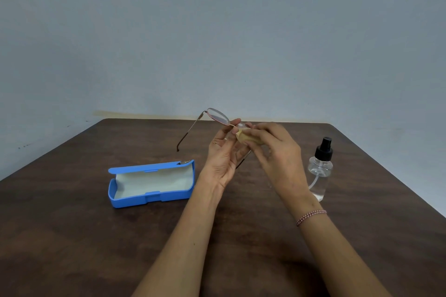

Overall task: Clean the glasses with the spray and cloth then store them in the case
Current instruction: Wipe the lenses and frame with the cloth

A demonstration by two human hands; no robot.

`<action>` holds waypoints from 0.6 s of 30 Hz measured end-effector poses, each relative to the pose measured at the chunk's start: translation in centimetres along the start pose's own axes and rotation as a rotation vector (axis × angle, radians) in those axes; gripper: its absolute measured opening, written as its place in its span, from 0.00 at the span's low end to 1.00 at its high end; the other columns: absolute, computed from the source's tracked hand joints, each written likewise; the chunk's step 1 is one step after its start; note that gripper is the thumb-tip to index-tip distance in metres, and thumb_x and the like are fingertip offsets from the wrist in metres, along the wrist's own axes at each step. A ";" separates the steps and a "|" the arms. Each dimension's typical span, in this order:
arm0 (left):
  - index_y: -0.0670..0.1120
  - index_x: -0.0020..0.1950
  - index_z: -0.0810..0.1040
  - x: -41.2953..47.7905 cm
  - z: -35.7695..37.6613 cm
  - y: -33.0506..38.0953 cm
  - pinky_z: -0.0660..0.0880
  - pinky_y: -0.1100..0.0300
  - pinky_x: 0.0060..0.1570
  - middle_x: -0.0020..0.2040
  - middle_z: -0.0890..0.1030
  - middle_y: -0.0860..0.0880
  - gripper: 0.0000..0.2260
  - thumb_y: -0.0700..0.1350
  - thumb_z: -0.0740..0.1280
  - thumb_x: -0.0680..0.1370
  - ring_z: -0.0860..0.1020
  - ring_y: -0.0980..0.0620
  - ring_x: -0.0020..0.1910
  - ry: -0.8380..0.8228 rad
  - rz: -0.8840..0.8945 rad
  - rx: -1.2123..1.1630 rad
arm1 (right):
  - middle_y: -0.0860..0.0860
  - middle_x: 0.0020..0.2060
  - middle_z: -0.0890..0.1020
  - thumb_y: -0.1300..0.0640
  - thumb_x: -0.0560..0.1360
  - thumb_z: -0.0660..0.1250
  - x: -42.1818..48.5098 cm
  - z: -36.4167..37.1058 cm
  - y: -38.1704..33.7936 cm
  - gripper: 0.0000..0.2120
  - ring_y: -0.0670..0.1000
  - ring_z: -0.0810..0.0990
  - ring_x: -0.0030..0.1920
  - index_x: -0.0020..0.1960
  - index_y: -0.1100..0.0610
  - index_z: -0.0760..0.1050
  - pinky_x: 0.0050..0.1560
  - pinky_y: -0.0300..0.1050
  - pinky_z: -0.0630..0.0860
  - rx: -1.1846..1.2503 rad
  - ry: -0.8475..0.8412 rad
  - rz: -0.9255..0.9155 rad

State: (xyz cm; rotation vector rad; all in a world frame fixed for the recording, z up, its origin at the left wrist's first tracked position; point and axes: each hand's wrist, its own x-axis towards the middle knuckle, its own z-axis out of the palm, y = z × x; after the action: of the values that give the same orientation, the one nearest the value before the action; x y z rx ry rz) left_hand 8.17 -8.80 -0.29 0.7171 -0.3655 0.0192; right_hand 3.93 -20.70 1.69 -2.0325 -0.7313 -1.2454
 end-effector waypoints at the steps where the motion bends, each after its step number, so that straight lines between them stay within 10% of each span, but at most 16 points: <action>1: 0.46 0.48 0.81 0.0 0.0 0.1 0.80 0.63 0.34 0.43 0.85 0.46 0.10 0.43 0.72 0.67 0.83 0.53 0.39 0.002 0.014 -0.007 | 0.51 0.47 0.81 0.61 0.71 0.71 0.0 0.0 0.1 0.08 0.48 0.78 0.50 0.51 0.60 0.81 0.52 0.35 0.73 0.009 0.008 0.001; 10: 0.48 0.49 0.84 -0.2 0.0 0.2 0.81 0.62 0.37 0.47 0.82 0.42 0.17 0.49 0.78 0.62 0.82 0.52 0.42 -0.028 0.027 -0.036 | 0.52 0.47 0.81 0.63 0.71 0.72 0.0 -0.1 0.4 0.07 0.49 0.79 0.50 0.49 0.60 0.82 0.54 0.34 0.72 0.009 -0.008 -0.026; 18: 0.47 0.51 0.80 -0.3 -0.3 0.3 0.80 0.61 0.37 0.41 0.84 0.47 0.08 0.44 0.64 0.74 0.84 0.50 0.46 0.001 0.045 -0.042 | 0.51 0.49 0.81 0.65 0.72 0.71 0.0 -0.3 1.1 0.08 0.46 0.78 0.53 0.51 0.61 0.81 0.56 0.35 0.73 0.040 -0.060 0.002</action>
State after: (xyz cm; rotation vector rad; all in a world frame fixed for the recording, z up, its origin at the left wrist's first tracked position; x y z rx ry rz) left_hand 7.92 -8.34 -0.46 0.6677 -0.3801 0.0539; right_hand 4.60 -21.65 1.56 -2.0450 -0.7756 -1.1639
